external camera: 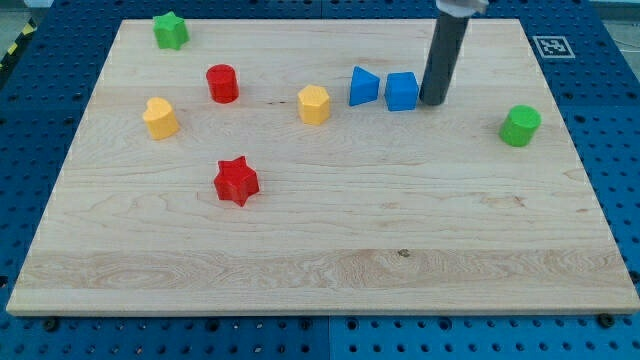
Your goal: Keep the blue cube vertically above the blue triangle
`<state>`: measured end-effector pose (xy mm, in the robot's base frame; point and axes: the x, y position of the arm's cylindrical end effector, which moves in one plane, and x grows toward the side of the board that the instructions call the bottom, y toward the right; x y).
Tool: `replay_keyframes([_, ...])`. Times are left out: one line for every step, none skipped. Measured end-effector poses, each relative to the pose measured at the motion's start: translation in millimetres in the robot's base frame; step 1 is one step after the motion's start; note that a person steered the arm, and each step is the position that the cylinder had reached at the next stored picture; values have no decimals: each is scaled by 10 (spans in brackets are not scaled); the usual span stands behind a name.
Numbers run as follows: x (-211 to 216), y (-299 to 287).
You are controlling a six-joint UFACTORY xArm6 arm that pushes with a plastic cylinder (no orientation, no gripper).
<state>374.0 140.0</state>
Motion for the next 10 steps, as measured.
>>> replay_keyframes([359, -50])
replay_keyframes([275, -374])
replay_keyframes([-192, -479])
replay_keyframes([-529, -479])
replay_keyframes([-505, -457])
replay_keyframes([-207, 16])
replay_keyframes([-341, 372])
replay_keyframes([-688, 176])
replay_keyframes([-719, -394])
replay_keyframes([-731, -658])
